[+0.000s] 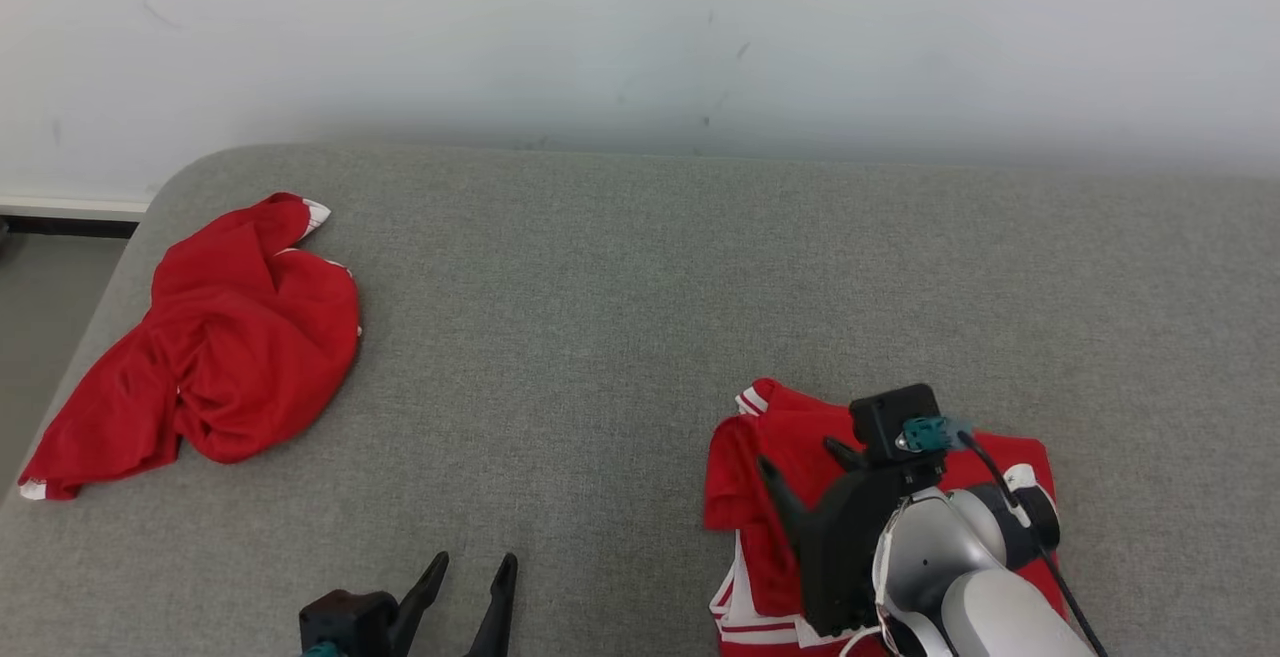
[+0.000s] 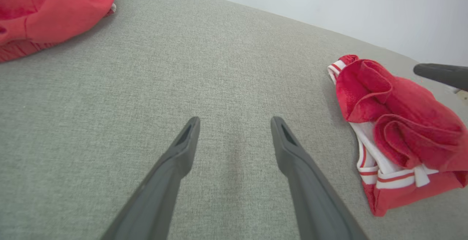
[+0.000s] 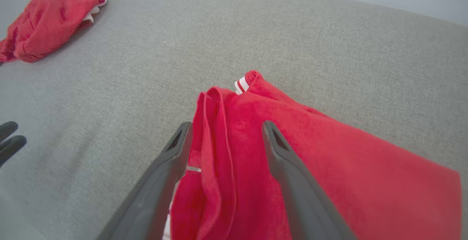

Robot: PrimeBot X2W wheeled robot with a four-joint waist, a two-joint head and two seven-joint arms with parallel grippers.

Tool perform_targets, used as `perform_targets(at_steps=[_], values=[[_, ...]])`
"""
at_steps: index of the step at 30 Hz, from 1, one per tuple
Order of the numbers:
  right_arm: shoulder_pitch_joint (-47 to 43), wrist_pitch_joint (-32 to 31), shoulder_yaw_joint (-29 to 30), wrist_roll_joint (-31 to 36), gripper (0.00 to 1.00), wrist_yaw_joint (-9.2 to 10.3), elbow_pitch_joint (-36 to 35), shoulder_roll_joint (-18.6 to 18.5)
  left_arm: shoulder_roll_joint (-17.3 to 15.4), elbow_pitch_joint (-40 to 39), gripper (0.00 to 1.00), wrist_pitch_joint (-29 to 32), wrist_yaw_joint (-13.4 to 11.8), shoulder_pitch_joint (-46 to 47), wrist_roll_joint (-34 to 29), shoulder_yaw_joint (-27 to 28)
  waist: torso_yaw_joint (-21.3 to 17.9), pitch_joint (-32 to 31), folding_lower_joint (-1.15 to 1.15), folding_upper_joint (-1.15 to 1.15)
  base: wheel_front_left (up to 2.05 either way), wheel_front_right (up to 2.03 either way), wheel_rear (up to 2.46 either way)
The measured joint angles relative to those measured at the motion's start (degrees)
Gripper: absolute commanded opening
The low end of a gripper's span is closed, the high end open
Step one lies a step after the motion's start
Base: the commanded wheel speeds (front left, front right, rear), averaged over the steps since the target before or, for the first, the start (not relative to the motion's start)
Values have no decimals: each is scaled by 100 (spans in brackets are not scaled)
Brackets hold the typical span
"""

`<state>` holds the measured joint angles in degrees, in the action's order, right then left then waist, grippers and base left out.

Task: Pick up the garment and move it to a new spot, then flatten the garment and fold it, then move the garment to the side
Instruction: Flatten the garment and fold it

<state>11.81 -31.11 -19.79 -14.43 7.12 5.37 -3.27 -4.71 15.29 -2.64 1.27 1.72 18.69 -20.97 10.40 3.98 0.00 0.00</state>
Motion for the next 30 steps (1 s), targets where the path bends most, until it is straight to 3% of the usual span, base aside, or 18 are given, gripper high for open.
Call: perform_targets(at_steps=[10,19,30], values=[[-117,808,565,-260,100,2,-600,4,-89,-30,100,-223,-82,1,-5,169,-114,-152,0,0,0,0,0],[-698,2326,1137,-1,100,3,-903,-108,-240,-354,100,-662,-277,1,-175,331,-294,-349,0,0,0,0,0],[-1488,3755,1886,488,100,3,-756,-1,-435,-983,100,-1031,-218,-38,-361,343,-630,-524,0,0,0,0,0]])
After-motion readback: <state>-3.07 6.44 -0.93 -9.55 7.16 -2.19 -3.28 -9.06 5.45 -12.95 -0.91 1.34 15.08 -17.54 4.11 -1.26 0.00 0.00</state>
